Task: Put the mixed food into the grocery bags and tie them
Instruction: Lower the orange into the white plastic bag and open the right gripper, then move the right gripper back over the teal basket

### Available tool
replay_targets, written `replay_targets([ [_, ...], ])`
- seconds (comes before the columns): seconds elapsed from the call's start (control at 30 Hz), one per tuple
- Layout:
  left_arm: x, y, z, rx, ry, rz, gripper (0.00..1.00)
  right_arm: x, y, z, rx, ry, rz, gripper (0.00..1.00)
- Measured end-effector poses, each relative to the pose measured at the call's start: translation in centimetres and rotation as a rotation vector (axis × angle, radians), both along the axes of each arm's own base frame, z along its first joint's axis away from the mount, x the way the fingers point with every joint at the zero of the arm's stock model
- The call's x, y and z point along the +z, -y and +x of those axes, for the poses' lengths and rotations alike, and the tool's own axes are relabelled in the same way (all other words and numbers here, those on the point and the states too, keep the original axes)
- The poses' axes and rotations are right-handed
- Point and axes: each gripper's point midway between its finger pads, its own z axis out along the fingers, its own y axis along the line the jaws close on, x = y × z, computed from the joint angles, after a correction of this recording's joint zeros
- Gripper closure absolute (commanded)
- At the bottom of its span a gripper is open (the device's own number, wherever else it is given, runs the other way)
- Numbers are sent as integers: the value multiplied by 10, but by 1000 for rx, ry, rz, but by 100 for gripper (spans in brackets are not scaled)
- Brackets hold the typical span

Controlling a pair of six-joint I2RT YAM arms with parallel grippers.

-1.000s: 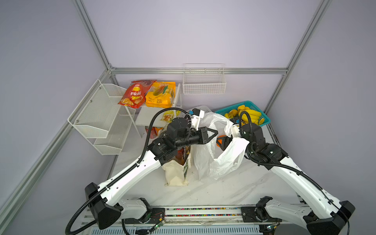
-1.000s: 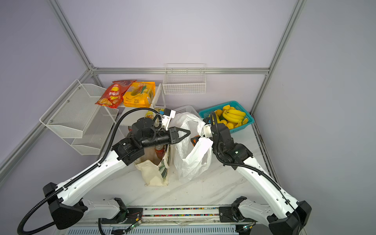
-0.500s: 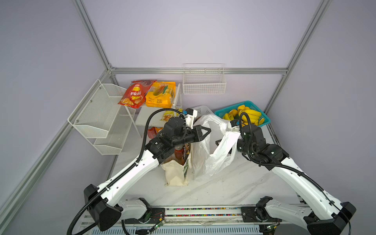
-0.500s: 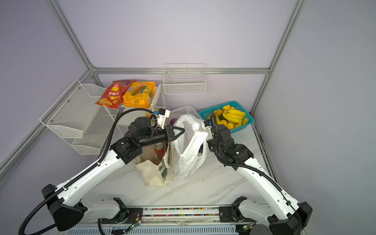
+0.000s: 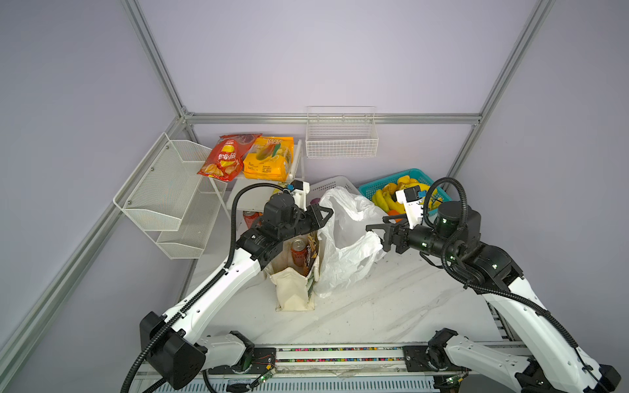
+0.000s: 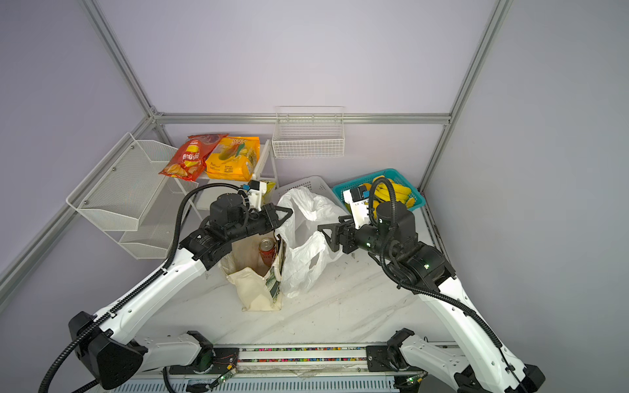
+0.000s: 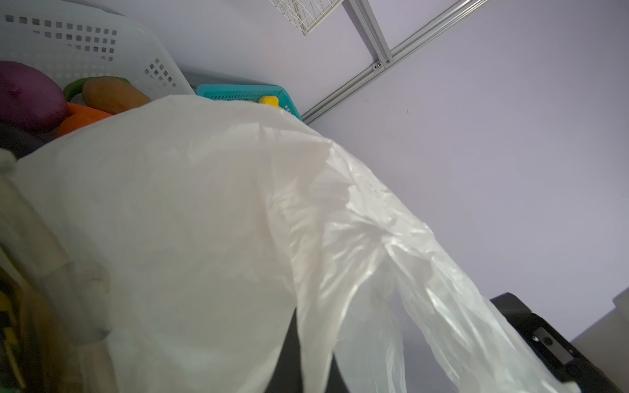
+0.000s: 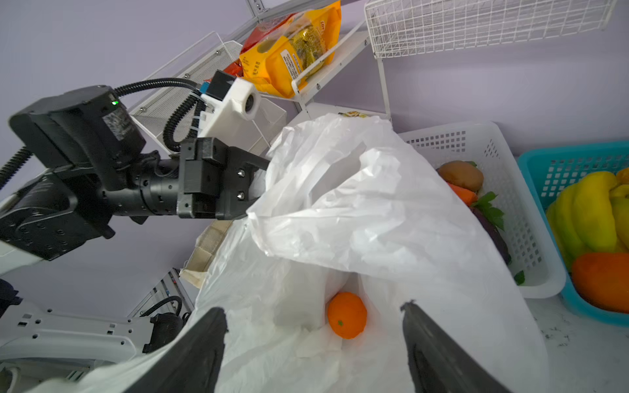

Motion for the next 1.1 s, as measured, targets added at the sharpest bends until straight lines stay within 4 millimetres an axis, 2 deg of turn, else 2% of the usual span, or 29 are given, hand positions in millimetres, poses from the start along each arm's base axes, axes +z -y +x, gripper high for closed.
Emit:
replay_targets([
  [0.13,1,-11,9,35,8,-4,100,14,3,-1,-11,24,17,18],
  [0.23,-1,-19,12,55,13,-2,100,19,13,10,-77,35,18,18],
  [0.33,-2,-25,12,69,17,5,100,19,36,41,-198,26,12,19],
  [0.43,-3,-29,13,77,26,11,100,6,73,83,-342,-11,1,20],
  [0.5,-3,-31,14,80,36,18,100,-7,93,106,-424,-44,-15,20],
  [0.63,-2,-34,17,84,47,26,100,-30,111,136,-542,-75,-79,17],
  [0.73,-1,-33,16,75,60,31,100,-57,122,165,-628,-104,-166,14],
  [0.87,1,-32,16,65,74,33,100,-119,135,210,-710,-195,-310,11],
  [0.97,1,-32,16,61,85,44,100,-162,144,236,-736,-266,-390,11],
  [1.1,1,-32,16,56,97,57,100,-196,154,260,-749,-307,-452,12],
])
